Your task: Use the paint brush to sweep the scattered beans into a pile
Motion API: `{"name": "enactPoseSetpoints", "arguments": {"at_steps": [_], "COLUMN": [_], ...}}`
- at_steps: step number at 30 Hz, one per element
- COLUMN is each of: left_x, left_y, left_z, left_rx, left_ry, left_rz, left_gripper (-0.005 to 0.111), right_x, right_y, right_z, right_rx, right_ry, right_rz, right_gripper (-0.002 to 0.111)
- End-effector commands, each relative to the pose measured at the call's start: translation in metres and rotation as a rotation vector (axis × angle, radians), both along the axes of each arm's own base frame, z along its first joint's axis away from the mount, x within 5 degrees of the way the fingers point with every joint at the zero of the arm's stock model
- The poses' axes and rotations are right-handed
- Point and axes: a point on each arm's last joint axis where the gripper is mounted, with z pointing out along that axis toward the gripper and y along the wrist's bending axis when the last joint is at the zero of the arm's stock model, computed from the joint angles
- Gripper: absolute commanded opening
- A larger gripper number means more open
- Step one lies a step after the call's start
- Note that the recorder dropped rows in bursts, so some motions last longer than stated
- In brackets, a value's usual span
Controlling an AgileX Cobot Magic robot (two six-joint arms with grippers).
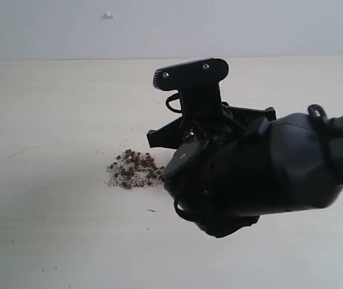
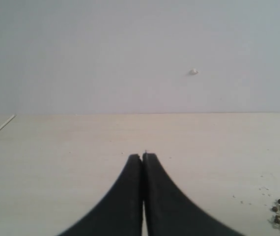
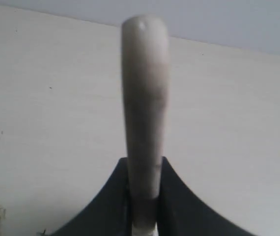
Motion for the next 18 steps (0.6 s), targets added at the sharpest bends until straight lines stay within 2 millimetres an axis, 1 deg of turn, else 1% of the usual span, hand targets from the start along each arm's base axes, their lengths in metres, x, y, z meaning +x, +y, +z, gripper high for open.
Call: {"name": "enactPoseSetpoints", "arguments": {"at_steps": [1,3,10,13,18], "left_x": [0.0,0.0,0.0,0.0,0.0], "left_y": [0.0,0.0,0.0,0.0,0.0], "left_z": [-0.001,-0.001,-0.001,-0.001,-0.001], "left_rx": [-0.009,-0.009,-0.009,-0.009,-0.009], "left_ry": [-0.003,-0.003,-0.003,-0.003,-0.003], "left_rz": [-0.004,-0.004,-0.004,-0.004,-0.004], "left_gripper": [0.0,0.0,0.0,0.0,0.0], "right_x": [0.002,0.004,0.01,0.013,0.021], "right_y": [0.006,0.015,0.044,0.053,0.068], "right_z": [-0.021,-0.024,-0.012,-0.008,-0.014], "right_rx": [0.008,0.037,0.183,0.199,0.212], "right_ry": [0.012,0.041,0.098,0.086,0.084], "right_rz": [-0.008,0.02,0.132,0.157,0.172], "right_gripper": [0.0,0.0,0.0,0.0,0.0]}}
